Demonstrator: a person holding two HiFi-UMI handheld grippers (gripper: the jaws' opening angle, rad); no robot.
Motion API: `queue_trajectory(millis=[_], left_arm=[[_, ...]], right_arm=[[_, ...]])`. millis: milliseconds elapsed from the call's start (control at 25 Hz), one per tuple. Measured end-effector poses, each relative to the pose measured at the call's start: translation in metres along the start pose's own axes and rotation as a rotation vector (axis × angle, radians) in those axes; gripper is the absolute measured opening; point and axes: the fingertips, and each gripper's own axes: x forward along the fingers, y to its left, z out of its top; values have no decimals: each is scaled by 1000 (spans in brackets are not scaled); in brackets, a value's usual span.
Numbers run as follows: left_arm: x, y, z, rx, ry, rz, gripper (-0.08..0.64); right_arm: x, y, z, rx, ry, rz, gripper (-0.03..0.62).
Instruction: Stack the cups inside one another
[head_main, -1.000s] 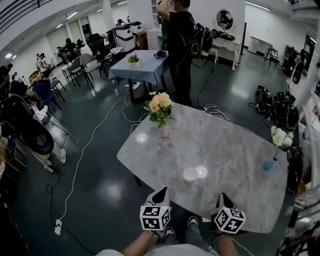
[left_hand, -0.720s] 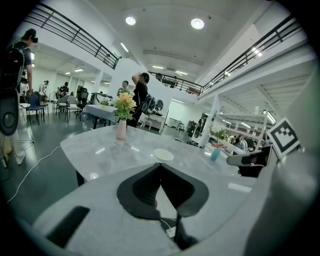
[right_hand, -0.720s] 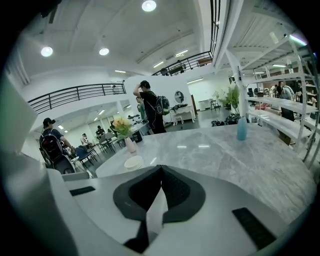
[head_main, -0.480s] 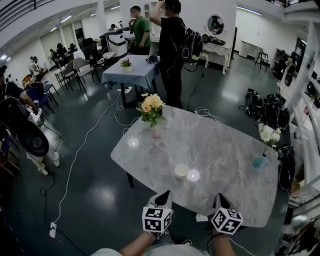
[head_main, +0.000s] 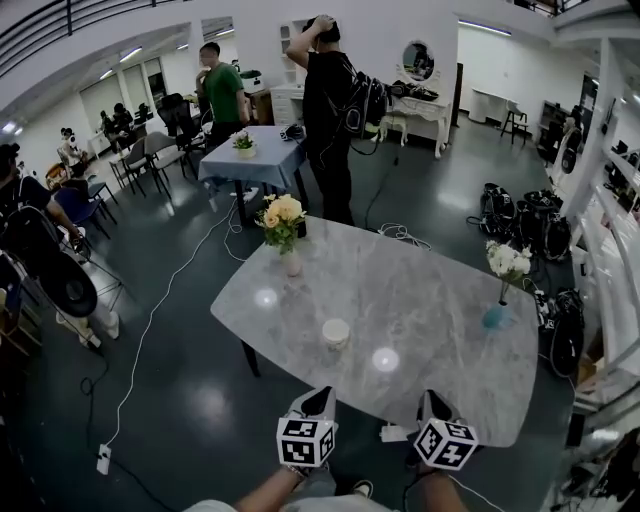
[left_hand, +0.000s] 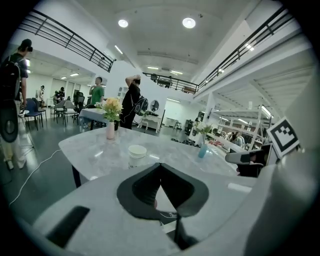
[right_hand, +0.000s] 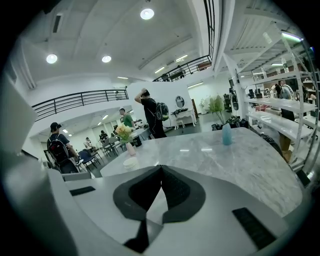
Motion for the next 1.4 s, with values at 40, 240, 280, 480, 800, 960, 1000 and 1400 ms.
queue_trajectory(millis=[40, 240, 280, 480, 800, 960, 1000, 1400], left_arm=[[-2, -7, 0, 5, 0, -3, 9], [-6, -23, 1, 46, -1, -23, 9], [-4, -24, 3, 51, -2, -23, 9], [2, -29, 10, 54, -9, -37, 9], [14, -39, 17, 81, -12, -95, 9], [18, -36, 19, 79, -13, -99, 9], [19, -35, 19, 77, -13, -98, 9], [23, -29, 22, 87, -14, -91, 9]], right_arm=[[-4, -2, 0, -2, 2, 3, 8], [-17, 0, -3, -14, -8, 1, 8], [-17, 0, -3, -14, -13, -3, 8], [-23, 6, 0, -28, -27, -2, 8], [-18, 7, -1, -24, -35, -23, 8], [-14, 11, 0, -36, -31, -24, 8], [-14, 12, 1, -43, -28, -24, 8], [-5, 15, 3, -47, -22, -17, 8]])
